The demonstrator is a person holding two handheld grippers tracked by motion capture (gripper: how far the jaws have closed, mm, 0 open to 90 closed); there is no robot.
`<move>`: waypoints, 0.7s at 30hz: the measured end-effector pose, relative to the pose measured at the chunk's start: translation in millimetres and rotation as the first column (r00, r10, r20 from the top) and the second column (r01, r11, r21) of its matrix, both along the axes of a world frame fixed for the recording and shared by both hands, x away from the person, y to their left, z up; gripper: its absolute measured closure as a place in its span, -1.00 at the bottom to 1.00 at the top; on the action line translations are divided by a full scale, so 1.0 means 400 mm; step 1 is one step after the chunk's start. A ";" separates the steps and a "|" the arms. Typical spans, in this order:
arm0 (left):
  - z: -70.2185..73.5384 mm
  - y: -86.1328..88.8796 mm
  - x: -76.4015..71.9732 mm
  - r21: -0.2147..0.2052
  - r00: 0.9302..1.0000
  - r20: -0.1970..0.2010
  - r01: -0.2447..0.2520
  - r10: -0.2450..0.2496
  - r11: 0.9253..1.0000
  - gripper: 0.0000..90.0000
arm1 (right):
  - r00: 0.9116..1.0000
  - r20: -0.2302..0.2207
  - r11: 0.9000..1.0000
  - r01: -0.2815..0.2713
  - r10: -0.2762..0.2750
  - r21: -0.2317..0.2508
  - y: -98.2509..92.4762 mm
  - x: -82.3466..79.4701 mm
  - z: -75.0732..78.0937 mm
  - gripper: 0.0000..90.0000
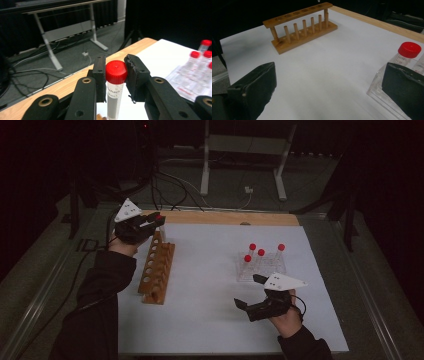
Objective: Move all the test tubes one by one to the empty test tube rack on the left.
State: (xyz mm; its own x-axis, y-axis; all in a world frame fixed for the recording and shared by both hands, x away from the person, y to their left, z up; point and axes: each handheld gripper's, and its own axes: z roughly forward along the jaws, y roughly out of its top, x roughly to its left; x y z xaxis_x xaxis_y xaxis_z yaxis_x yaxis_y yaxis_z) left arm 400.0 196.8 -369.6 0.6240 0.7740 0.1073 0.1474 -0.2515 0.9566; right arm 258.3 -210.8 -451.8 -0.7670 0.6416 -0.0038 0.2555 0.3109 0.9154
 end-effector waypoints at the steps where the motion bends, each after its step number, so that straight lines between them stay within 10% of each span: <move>1: -0.003 0.005 0.004 -0.004 1.000 -0.001 -0.012 0.012 1.000 0.60 | 1.000 -0.002 1.000 -0.002 0.002 0.001 0.000 0.000 0.000 -1.00; 21: -0.109 0.050 0.065 -0.016 0.988 -0.073 -0.140 0.139 0.990 0.60 | 1.000 0.012 1.000 -0.001 0.001 0.011 -0.006 -0.002 0.002 -1.00</move>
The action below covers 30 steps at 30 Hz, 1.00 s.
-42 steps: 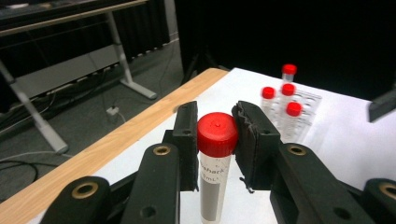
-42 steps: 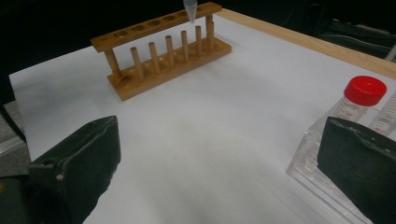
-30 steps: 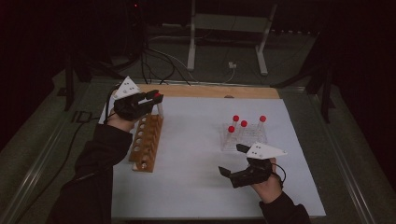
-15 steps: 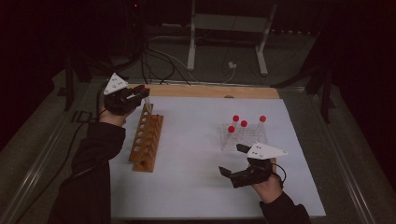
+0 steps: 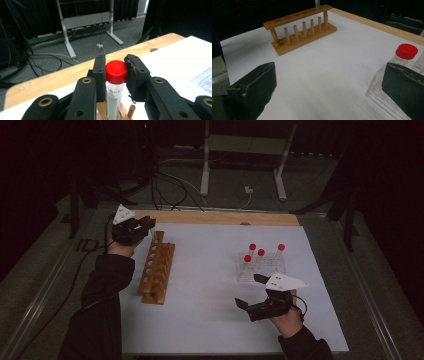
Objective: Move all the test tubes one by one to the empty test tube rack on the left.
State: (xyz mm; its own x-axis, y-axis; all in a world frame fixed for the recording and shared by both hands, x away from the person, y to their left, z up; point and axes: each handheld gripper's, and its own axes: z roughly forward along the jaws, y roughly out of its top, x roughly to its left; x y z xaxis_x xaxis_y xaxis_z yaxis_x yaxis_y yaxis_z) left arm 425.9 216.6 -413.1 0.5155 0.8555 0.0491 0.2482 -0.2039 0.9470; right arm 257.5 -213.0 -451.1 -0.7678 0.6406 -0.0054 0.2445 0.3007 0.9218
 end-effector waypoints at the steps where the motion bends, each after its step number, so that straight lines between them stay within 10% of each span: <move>1: -0.008 -0.002 0.001 0.003 1.000 -0.005 0.000 0.000 1.000 0.60 | 1.000 -0.003 1.000 0.000 0.000 -0.001 0.000 0.000 -0.001 -1.00; 30: -0.086 -0.011 0.012 0.046 0.996 -0.086 0.009 -0.005 0.999 0.59 | 1.000 0.002 1.000 -0.009 0.009 0.007 -0.002 -0.004 0.006 -1.00</move>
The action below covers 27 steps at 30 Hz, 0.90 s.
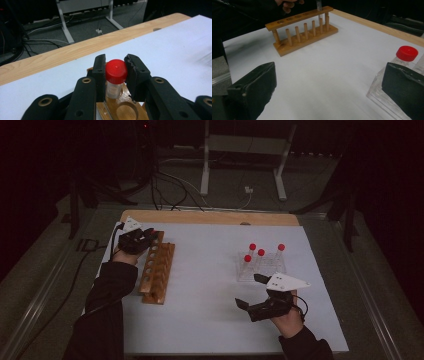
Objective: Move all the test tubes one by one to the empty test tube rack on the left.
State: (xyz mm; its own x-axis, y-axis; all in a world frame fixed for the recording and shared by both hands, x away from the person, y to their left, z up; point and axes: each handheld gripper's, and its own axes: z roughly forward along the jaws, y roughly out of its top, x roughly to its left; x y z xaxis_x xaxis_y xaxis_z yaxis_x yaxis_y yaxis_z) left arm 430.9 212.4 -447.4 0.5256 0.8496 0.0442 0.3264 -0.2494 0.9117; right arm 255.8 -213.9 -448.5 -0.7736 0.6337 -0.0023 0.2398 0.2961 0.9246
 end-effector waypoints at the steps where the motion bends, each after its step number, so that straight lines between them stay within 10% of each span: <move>1: 0.002 0.000 0.000 0.005 1.000 -0.005 0.001 -0.001 1.000 0.58 | 1.000 0.001 1.000 -0.004 0.004 0.003 -0.001 0.000 0.001 -1.00; 12: 0.041 0.012 -0.051 -0.020 0.999 -0.015 0.036 -0.036 0.999 -0.62 | 1.000 0.025 1.000 -0.005 0.005 0.029 -0.017 0.006 0.028 -1.00; 18: 0.065 0.014 -0.128 -0.058 0.988 -0.008 0.155 -0.156 0.986 -0.97 | 0.999 0.028 0.999 0.025 -0.025 0.033 -0.026 0.020 0.039 -1.00; 27: 0.068 -0.010 -0.257 -0.086 0.961 0.040 0.277 -0.275 0.957 -0.97 | 0.996 0.035 0.996 0.087 -0.087 -0.008 -0.026 0.037 0.043 -1.00</move>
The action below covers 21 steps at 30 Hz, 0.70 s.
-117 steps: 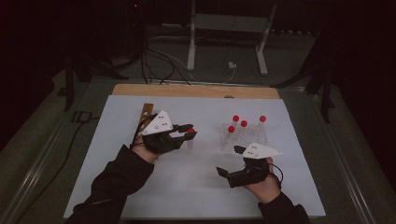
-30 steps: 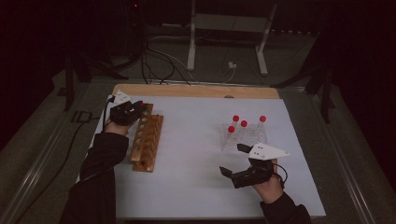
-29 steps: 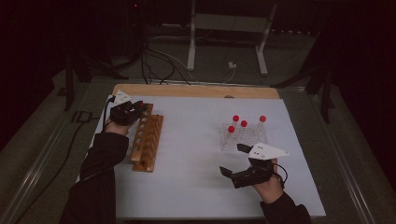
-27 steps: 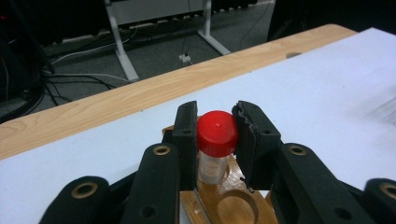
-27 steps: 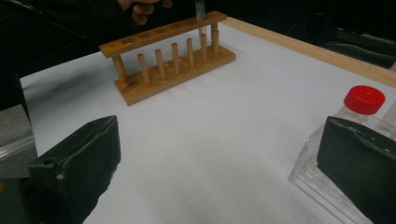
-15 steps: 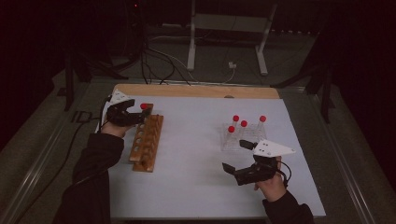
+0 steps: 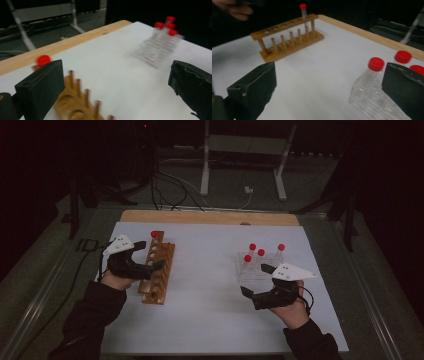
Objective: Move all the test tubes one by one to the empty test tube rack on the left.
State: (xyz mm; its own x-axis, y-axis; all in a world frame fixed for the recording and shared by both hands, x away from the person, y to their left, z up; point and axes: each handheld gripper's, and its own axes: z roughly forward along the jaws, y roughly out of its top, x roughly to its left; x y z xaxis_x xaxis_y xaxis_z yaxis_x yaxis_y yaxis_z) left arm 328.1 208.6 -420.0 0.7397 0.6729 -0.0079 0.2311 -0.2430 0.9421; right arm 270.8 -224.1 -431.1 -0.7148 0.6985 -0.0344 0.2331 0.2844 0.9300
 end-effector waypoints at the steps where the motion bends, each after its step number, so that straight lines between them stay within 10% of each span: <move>1: 0.000 -0.003 -0.014 -0.003 1.000 0.001 0.018 -0.018 1.000 -0.97 | 1.000 -0.001 1.000 0.005 -0.005 -0.002 -0.002 0.003 0.000 -1.00; 11: -0.020 -0.040 -0.136 0.004 0.993 0.032 0.118 -0.118 0.993 -0.97 | 0.997 -0.041 0.998 0.064 -0.065 -0.027 -0.013 0.061 -0.031 -0.70; 21: -0.053 -0.059 -0.182 0.004 0.985 0.018 0.169 -0.169 0.986 -0.97 | 0.985 -0.098 0.990 0.140 -0.143 -0.032 -0.021 0.114 -0.073 -0.35</move>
State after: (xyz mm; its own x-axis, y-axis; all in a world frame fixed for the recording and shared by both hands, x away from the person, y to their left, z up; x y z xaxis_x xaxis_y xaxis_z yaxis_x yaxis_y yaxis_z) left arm 255.2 184.8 -441.2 0.8428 0.5381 0.0086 0.1689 -0.2797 0.9451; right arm 316.5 -232.7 -460.5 -0.6097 0.7925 0.0136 0.3638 0.2645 0.8931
